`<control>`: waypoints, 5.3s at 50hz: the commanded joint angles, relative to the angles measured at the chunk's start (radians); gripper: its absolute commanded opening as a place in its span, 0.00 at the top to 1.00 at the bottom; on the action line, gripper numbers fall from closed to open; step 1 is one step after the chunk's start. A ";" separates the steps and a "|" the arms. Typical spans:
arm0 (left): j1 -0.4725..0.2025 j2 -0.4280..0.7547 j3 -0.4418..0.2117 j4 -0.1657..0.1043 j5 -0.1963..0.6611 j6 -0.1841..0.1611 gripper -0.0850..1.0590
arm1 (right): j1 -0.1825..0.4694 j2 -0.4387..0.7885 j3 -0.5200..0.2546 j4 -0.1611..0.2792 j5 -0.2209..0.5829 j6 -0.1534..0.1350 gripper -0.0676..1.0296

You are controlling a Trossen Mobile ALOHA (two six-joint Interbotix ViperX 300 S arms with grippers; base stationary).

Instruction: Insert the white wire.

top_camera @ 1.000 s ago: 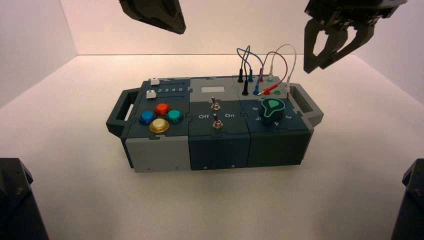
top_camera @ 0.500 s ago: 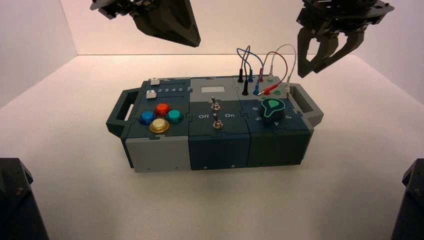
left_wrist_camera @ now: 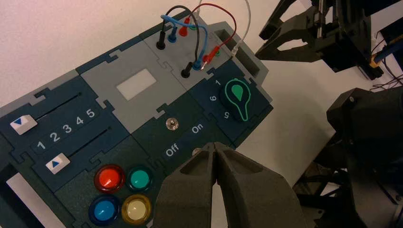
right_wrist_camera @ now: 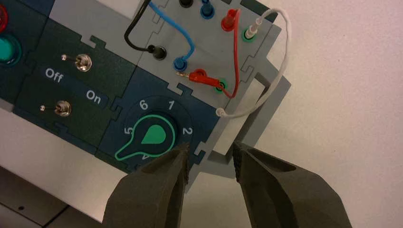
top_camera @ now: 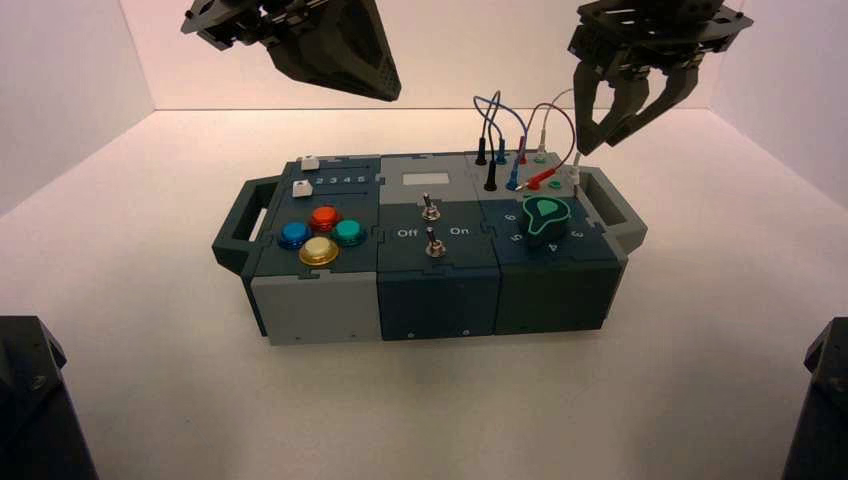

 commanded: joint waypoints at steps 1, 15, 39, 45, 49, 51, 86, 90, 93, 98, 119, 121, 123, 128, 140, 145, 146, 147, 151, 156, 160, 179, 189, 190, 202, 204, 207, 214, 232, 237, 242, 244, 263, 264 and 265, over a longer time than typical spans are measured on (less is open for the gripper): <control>-0.003 -0.008 -0.012 0.002 -0.014 -0.006 0.95 | 0.006 0.015 -0.031 -0.002 -0.006 -0.006 0.49; -0.003 -0.008 -0.012 0.003 -0.014 -0.003 0.95 | 0.008 0.064 -0.048 -0.002 -0.005 -0.006 0.51; -0.003 -0.011 -0.009 0.003 -0.014 -0.002 0.95 | 0.006 0.160 -0.120 -0.011 0.043 -0.006 0.51; -0.003 -0.012 -0.008 0.005 -0.014 0.000 0.95 | 0.006 0.169 -0.146 -0.017 0.069 -0.006 0.51; -0.003 -0.012 -0.008 0.005 -0.014 0.000 0.95 | 0.006 0.173 -0.160 -0.021 0.086 -0.006 0.51; -0.003 -0.012 -0.008 0.005 -0.014 0.000 0.95 | 0.006 0.176 -0.169 -0.023 0.095 -0.006 0.51; -0.003 -0.012 -0.006 0.009 -0.017 0.005 0.95 | 0.005 0.244 -0.221 -0.026 0.164 0.000 0.52; -0.003 -0.014 -0.006 0.009 -0.018 0.005 0.95 | 0.005 0.247 -0.222 -0.026 0.167 0.000 0.52; -0.003 -0.017 -0.006 0.009 -0.017 0.005 0.95 | 0.005 0.253 -0.222 -0.026 0.169 0.000 0.52; -0.003 -0.020 -0.006 0.009 -0.018 0.006 0.95 | 0.005 0.262 -0.222 -0.026 0.170 0.000 0.52; -0.003 -0.029 -0.005 0.009 -0.017 0.009 0.95 | 0.005 0.290 -0.233 -0.028 0.170 0.002 0.57; -0.003 -0.031 -0.005 0.009 -0.017 0.009 0.95 | 0.005 0.290 -0.235 -0.028 0.169 0.002 0.57; -0.003 -0.031 -0.005 0.009 -0.017 0.009 0.95 | 0.005 0.293 -0.238 -0.026 0.170 0.002 0.57; -0.003 -0.032 -0.002 0.009 -0.018 0.009 0.95 | 0.005 0.298 -0.244 -0.028 0.170 0.002 0.57; -0.003 -0.034 -0.003 0.012 -0.017 0.011 0.95 | 0.003 0.318 -0.252 -0.031 0.170 0.002 0.59; -0.003 -0.034 -0.003 0.014 -0.017 0.012 0.95 | 0.003 0.324 -0.253 -0.031 0.169 0.002 0.63; -0.003 -0.032 -0.003 0.014 -0.018 0.012 0.95 | 0.003 0.324 -0.253 -0.031 0.169 0.003 0.64; -0.003 -0.032 -0.003 0.014 -0.018 0.012 0.95 | 0.003 0.325 -0.253 -0.031 0.167 0.002 0.64; -0.002 -0.032 -0.002 0.014 -0.018 0.012 0.95 | 0.000 0.325 -0.253 -0.032 0.163 0.005 0.67; -0.002 -0.034 -0.003 0.015 -0.018 0.014 0.95 | 0.000 0.325 -0.252 -0.032 0.156 0.008 0.71; 0.000 -0.032 -0.003 0.015 -0.018 0.014 0.95 | 0.002 0.328 -0.253 -0.032 0.156 0.009 0.74; 0.002 -0.032 -0.003 0.017 -0.018 0.012 0.95 | 0.000 0.347 -0.253 -0.035 0.146 0.011 0.92; 0.002 -0.037 -0.003 0.018 -0.018 0.012 0.95 | 0.000 0.327 -0.252 -0.051 0.137 0.014 0.96; 0.002 -0.041 -0.002 0.017 -0.018 0.012 0.95 | 0.000 0.319 -0.250 -0.055 0.135 0.017 0.96; 0.003 -0.046 -0.003 0.017 -0.018 0.011 0.95 | 0.000 0.275 -0.213 -0.072 0.069 0.041 0.96; 0.005 -0.044 -0.002 0.018 -0.018 0.012 0.95 | 0.000 0.262 -0.199 -0.074 0.049 0.046 0.96; 0.005 -0.041 -0.003 0.017 -0.015 0.011 0.95 | 0.000 0.252 -0.187 -0.072 0.032 0.046 0.96; 0.005 -0.034 -0.009 0.017 -0.002 0.011 0.95 | 0.000 0.225 -0.153 -0.072 -0.012 0.049 0.96; 0.005 0.046 -0.061 0.018 0.057 0.021 0.95 | 0.000 0.219 -0.144 -0.064 -0.043 0.054 0.96; 0.003 0.052 -0.074 0.018 0.057 0.021 0.95 | 0.000 0.221 -0.143 -0.058 -0.052 0.054 0.96; 0.005 0.055 -0.083 0.018 0.064 0.021 0.95 | 0.000 0.222 -0.143 -0.052 -0.058 0.054 0.96; 0.003 0.057 -0.087 0.018 0.066 0.023 0.95 | 0.000 0.224 -0.143 -0.048 -0.061 0.054 0.96; 0.000 0.064 -0.089 0.018 0.078 0.025 0.95 | 0.002 0.235 -0.143 -0.026 -0.071 0.054 0.96; 0.002 0.064 -0.089 0.018 0.078 0.025 0.95 | 0.000 0.236 -0.143 -0.026 -0.071 0.054 0.96; 0.002 0.064 -0.089 0.018 0.078 0.025 0.95 | 0.000 0.238 -0.143 -0.025 -0.072 0.054 0.96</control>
